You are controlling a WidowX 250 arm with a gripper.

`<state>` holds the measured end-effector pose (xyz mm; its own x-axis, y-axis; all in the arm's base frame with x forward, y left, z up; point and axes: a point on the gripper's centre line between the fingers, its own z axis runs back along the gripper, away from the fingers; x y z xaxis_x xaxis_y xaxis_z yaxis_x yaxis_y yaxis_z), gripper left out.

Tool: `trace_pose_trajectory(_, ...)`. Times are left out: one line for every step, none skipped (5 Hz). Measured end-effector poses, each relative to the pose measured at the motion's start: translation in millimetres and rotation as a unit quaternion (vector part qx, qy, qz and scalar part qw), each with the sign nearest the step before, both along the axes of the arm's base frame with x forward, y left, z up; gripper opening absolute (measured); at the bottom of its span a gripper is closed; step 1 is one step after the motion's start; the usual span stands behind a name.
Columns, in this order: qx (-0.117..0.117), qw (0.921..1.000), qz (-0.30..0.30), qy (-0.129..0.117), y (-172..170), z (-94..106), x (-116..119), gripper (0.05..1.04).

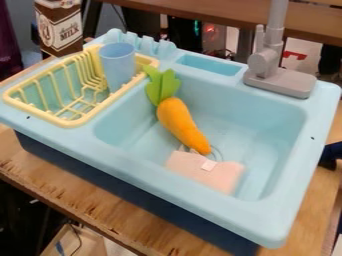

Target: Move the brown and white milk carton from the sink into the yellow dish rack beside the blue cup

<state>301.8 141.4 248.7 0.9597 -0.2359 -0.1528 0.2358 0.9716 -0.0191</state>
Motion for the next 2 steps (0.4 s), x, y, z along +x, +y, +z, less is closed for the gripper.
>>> trace_pose_trajectory(-0.011,0.9999,-0.007,0.003,2,-9.9,9,0.808)
trace_pose_trajectory(-0.028,0.9993,-0.004,-0.024,-3,-18.4,19,0.808)
